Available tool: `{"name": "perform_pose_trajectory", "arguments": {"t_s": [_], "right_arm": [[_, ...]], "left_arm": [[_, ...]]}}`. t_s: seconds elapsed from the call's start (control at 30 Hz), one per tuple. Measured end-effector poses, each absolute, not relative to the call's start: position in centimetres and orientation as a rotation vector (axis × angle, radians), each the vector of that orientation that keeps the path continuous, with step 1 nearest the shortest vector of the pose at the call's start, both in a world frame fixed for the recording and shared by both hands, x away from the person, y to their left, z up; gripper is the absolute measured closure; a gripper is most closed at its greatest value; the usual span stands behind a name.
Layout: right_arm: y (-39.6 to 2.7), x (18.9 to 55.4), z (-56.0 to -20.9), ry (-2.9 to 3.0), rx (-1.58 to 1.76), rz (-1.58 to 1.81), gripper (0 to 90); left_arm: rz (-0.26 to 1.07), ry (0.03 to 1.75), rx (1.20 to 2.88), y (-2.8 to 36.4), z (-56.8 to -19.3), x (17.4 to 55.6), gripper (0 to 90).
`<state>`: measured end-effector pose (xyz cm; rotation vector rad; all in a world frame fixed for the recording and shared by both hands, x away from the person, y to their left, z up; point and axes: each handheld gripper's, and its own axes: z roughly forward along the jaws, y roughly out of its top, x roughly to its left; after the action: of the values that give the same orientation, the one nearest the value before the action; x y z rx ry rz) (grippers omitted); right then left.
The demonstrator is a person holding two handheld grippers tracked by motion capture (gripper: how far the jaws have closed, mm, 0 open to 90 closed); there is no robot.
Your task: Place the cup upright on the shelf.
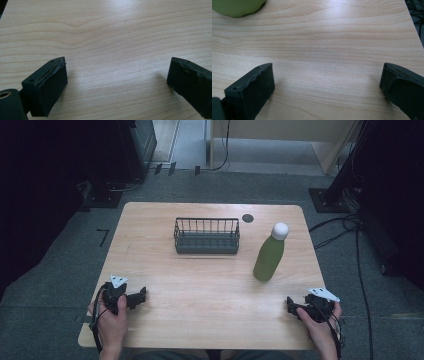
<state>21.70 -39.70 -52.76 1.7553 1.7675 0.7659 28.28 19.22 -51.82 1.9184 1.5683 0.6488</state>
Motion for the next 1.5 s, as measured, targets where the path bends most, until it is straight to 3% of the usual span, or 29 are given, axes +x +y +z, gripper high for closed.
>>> {"name": "perform_pose_trajectory", "arguments": {"t_s": [0.57, 1.5], "right_arm": [[-39.8, 21.8, -52.6, 1.747, 1.788, 0.769, 0.0], [-37.5, 23.1, -49.6, 1.777, 1.741, 0.867, 0.0]], "left_arm": [[0.648, 1.587, 1.911, 19.0, -51.9, 28.4, 1.6], [0.648, 1.586, 1.912, 19.0, -51.9, 28.4, 1.6]]}}
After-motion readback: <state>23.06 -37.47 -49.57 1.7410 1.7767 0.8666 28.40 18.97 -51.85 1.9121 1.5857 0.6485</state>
